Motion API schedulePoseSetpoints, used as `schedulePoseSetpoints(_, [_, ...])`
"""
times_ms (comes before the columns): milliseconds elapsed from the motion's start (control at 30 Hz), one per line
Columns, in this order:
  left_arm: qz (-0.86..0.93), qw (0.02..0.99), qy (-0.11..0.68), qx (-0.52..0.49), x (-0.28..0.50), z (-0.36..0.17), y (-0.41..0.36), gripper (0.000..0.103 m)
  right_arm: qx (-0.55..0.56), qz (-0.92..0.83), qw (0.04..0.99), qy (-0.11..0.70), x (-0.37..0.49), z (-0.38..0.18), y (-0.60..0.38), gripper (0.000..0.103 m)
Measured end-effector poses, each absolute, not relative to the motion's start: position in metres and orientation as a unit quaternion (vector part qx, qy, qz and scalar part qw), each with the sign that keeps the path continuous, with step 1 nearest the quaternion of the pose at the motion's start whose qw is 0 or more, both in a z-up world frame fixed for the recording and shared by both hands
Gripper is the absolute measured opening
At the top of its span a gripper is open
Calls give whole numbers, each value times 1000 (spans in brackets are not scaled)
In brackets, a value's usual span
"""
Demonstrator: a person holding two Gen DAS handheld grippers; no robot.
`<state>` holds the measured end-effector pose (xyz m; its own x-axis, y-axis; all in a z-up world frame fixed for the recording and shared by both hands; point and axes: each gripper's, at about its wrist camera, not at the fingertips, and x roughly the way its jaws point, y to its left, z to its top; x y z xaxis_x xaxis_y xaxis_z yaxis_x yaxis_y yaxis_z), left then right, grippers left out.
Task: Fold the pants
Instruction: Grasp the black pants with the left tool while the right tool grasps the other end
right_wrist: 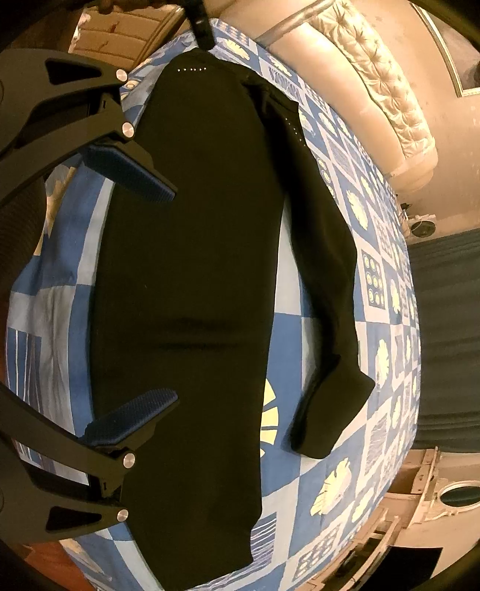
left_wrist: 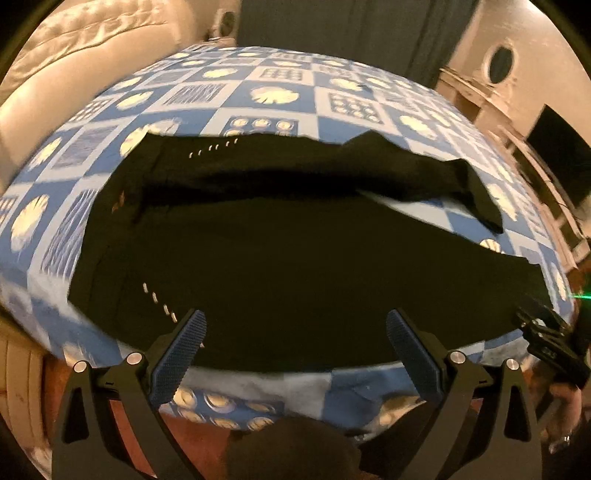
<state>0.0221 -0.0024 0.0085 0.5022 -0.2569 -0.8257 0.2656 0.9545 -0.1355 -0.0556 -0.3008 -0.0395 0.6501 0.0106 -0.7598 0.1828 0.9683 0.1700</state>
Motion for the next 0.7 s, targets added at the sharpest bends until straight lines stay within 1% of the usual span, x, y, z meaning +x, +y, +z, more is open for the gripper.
schedulePoseSetpoints(100, [-120, 885, 448, 23, 57, 23, 31, 97, 133, -49, 901, 410, -53, -32, -309, 101])
schedulePoseSetpoints(167, [-101, 888, 448, 16, 87, 24, 59, 97, 140, -51, 902, 406, -52, -28, -314, 101])
schedulePoseSetpoints(233, [-106, 880, 463, -15, 128, 18, 92, 97, 143, -52, 904, 401, -48, -24, -321, 101])
schedulePoseSetpoints(300, [-92, 864, 492, -59, 177, 3, 131, 97, 141, -56, 906, 396, -42, -21, -326, 101])
schedulePoseSetpoints(333, [-95, 855, 500, -96, 205, -7, 154, 97, 140, -60, 907, 393, -38, -21, -330, 101])
schedulePoseSetpoints(400, [-109, 843, 508, -139, 243, -24, 180, 97, 140, -68, 907, 391, -29, -22, -335, 101])
schedulePoseSetpoints(567, [-91, 833, 529, -137, 315, -65, 208, 97, 154, -71, 902, 397, -2, -31, -343, 101])
schedulePoseSetpoints(633, [-117, 819, 542, -148, 335, -78, 205, 97, 159, -67, 900, 400, 8, -35, -344, 101])
schedulePoseSetpoints(700, [-142, 814, 549, -127, 344, -82, 195, 97, 163, -60, 899, 403, 16, -38, -343, 101])
